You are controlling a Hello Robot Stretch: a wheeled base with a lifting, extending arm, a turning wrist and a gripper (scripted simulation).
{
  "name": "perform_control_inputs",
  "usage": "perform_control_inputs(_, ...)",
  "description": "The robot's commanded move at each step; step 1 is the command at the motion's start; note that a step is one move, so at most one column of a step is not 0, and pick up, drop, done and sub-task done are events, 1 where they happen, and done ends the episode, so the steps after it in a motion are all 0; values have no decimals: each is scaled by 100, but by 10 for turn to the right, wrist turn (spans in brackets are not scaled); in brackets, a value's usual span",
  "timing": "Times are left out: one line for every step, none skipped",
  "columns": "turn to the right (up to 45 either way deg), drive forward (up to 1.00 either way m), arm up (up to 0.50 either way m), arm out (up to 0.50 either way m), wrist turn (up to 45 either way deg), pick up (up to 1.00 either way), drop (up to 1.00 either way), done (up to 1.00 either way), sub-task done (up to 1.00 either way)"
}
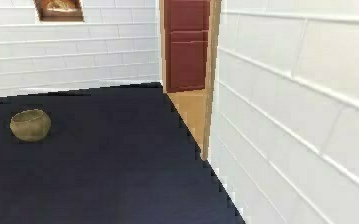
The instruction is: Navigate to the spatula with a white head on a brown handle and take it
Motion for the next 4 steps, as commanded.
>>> perform_control_inputs(-90, 0, 0, 0, 0, 0, 0, 0, 0)
perform_control_inputs(0, 100, 0, 0, 0, 0, 0, 0, 0)
perform_control_inputs(-30, 0, 0, 0, 0, 0, 0, 0, 0)
perform_control_inputs(-150, 0, 0, 0, 0, 0, 0, 0, 0)
